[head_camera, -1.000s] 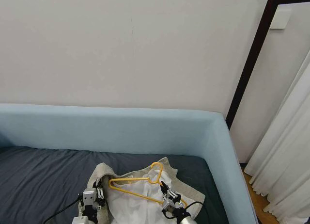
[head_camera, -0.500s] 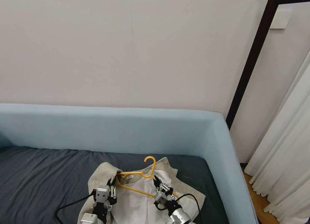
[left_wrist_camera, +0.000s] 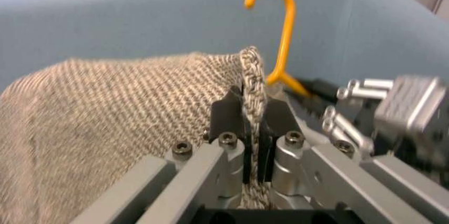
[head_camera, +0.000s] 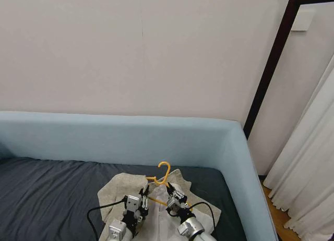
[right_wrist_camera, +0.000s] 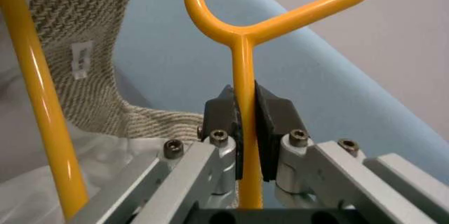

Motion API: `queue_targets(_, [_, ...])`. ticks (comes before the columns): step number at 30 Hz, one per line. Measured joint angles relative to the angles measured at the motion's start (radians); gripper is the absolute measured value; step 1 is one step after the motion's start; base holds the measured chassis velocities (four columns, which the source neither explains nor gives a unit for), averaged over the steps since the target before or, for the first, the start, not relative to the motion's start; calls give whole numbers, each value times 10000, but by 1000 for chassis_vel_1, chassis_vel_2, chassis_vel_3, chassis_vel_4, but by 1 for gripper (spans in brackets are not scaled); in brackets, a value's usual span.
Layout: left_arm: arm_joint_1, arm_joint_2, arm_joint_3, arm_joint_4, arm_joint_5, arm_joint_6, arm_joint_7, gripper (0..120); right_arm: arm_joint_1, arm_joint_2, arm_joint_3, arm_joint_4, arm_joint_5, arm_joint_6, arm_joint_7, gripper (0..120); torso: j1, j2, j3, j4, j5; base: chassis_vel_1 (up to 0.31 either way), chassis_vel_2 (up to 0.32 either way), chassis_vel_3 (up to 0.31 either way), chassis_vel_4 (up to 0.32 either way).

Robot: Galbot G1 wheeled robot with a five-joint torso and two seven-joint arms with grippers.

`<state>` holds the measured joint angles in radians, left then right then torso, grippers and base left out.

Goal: Pick up the clothes from the sofa and hang them on the clothes hanger.

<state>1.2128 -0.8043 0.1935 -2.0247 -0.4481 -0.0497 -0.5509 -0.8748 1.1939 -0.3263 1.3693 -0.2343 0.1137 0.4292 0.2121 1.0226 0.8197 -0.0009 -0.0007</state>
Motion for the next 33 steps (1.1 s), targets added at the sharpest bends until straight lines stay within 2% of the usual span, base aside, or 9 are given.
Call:
queue_targets(7, [462,-303,-81,212,562,-267,128,0,-4,-184,165,176,190,-72,-3,5,0,1,-1,-5,0,0,0,0,0])
queue_targets(12, [483,-580,187,361,812,-324,185,0,37,-197,240,333,308,-184,41,5,0,1,0,-4,0,0,0,0,0])
queue_targets(18, [518,-713,447,723,1655,-480,227,0,23,-320,274,700,397,-209,122,5,0,1,-1,-3,-1,0,0,0,0])
queue_targets(22, [490,-823,432,832,1922,-367,15,18,-90,-357,275,886,312,-20,143,5,0,1,-1,-3,-1,0,0,0,0])
queue_targets(24, [469,-845,406,865,1975,-355,-49,20,-103,-357,274,891,248,47,144,5,-1,1,-1,-3,-2,0,0,0,0])
queue_targets(28, [465,-890,76,926,2240,-366,-198,39,-124,-352,273,909,97,271,144,5,0,1,-1,-4,-1,0,0,0,0])
queue_targets(29, [465,-890,76,926,2240,-366,-198,39,-124,-352,273,909,97,271,144,5,0,1,-1,-4,-1,0,0,0,0])
queue_targets(33, [591,-505,-265,641,2415,-534,-179,57,-75,-327,321,714,-171,503,144,5,0,1,-1,-2,-2,0,0,0,0])
